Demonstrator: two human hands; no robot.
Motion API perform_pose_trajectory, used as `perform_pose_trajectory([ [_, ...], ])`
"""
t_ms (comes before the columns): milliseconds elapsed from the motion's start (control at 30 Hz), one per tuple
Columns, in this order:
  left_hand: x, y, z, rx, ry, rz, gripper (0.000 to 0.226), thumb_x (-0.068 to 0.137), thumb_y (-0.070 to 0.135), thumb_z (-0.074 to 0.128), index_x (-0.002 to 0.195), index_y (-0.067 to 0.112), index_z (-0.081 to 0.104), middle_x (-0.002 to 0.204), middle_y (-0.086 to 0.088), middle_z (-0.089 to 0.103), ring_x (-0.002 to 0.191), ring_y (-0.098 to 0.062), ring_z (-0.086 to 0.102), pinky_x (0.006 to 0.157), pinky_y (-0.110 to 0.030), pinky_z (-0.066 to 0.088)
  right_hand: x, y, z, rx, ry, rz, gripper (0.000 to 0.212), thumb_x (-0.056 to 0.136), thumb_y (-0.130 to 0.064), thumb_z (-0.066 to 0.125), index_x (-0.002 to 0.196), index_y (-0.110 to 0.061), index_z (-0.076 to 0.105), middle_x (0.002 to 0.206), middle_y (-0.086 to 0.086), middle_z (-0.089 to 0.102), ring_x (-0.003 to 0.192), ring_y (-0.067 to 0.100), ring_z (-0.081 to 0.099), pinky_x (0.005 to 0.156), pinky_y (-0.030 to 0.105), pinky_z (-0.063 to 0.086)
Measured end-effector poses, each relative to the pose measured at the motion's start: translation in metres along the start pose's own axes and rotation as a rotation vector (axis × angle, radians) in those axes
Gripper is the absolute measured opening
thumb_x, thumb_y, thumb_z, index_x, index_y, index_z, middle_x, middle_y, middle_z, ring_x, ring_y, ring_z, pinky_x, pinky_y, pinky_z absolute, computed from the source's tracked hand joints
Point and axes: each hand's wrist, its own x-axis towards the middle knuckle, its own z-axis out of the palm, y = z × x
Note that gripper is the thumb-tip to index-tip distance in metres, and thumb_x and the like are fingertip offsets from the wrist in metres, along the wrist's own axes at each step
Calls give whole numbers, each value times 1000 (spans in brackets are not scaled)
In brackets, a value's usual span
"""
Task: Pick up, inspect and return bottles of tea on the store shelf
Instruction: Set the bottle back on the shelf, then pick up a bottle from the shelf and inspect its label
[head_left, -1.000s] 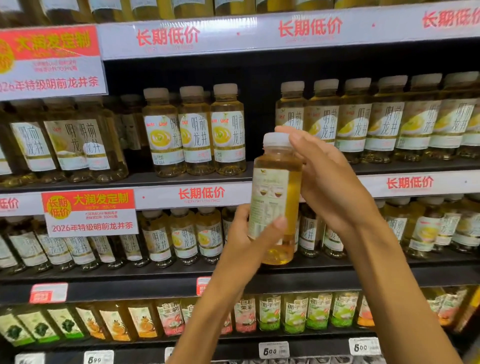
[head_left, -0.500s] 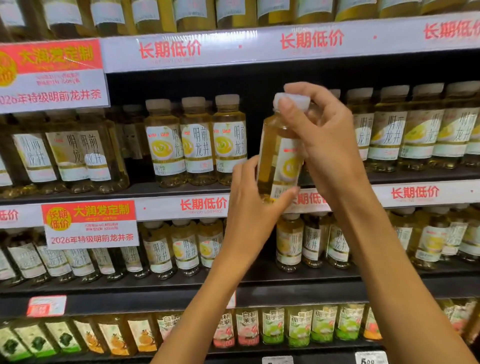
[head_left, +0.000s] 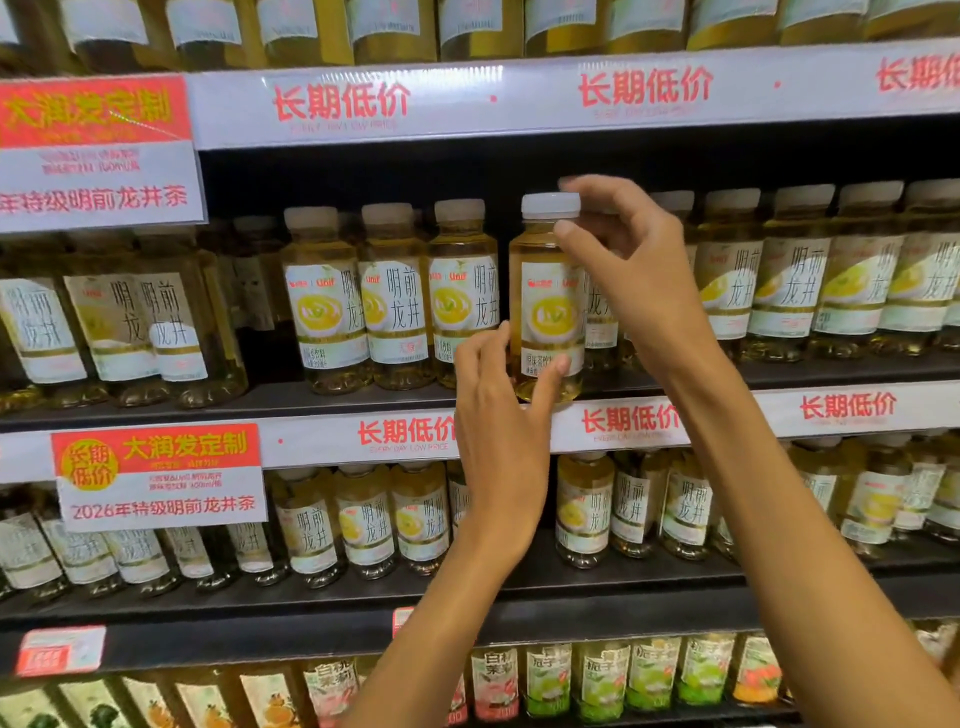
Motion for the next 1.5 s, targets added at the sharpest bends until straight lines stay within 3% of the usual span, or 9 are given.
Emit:
perform_pose_trajectory([
  [67, -1, 2, 2, 44, 41, 34, 55, 88, 35, 64, 135, 12, 46, 127, -2, 48, 112, -1, 43, 93, -7, 36, 1, 5, 1, -60, 0, -18, 36, 94, -12, 59, 129, -6, 53, 125, 8, 58, 112, 9, 57, 94, 21, 48],
  [167, -2, 3, 4, 148, 92, 104, 54, 86, 31, 67, 132, 11, 47, 124, -5, 54, 116, -16, 48, 93, -22, 40, 5, 12, 5, -218, 42, -73, 36, 93, -20, 62, 126, -6, 55, 120, 8, 59, 112, 18, 56, 95, 34, 48],
  [300, -1, -1, 5, 271, 72, 141, 54, 83, 28, 71, 130, 10, 51, 123, -7, 57, 116, -21, 51, 92, -28, 42, 9, 25, 12, -434, 118, -101, 36, 93, -35, 59, 121, -11, 57, 111, 1, 56, 108, 15, 43, 87, 18, 38],
  [467, 4, -2, 5, 327, 23, 139, 50, 85, 17, 69, 131, 10, 51, 123, -7, 58, 115, -22, 54, 93, -34, 45, 13, 32, 19, -586, 182, -92, 41, 91, -45, 57, 121, -16, 59, 106, 9, 62, 106, 28, 42, 89, 42, 38],
  [767, 6, 0, 0, 301, 1, 162, 40, 89, 13, 63, 128, 12, 53, 122, -3, 57, 112, -17, 54, 86, -29, 47, 22, 32, 4, -570, 228, -25, 40, 91, -41, 59, 111, -6, 62, 111, 17, 62, 118, 36, 40, 97, 48, 33],
  [900, 5, 4, 4, 257, -38, 212, 34, 89, 10, 61, 123, 12, 55, 119, -4, 57, 109, -17, 54, 84, -29, 50, 31, 36, -10, -922, 179, 28, 21, 93, -22, 49, 75, -11, 51, 88, 20, 65, 107, 40, 51, 102, 48, 23],
  [1033, 2, 6, 8, 205, -78, 215, 33, 89, 12, 61, 122, 14, 55, 116, -1, 55, 108, -13, 52, 84, -24, 46, 27, 42, -13, -1048, 181, -58, 27, 94, -30, 51, 76, -10, 52, 83, 19, 65, 105, 40, 51, 96, 48, 28],
  [1267, -3, 7, 11, 123, -163, 144, 47, 88, 22, 64, 132, 16, 49, 127, 1, 53, 119, -13, 46, 100, -35, 43, 0, 35, -28, -230, 94, -107, 41, 91, -26, 64, 125, -13, 45, 120, 0, 53, 109, 5, 53, 89, 17, 45],
  [1500, -8, 17, 10, -9, -303, 57, 78, 84, 36, 69, 147, 23, 25, 149, 5, 35, 137, -8, 32, 113, -36, 33, -17, 19, -38, 167, 124, -18, 29, 95, -16, 57, 123, -9, 55, 108, -11, 65, 101, -1, 61, 85, 17, 49],
])
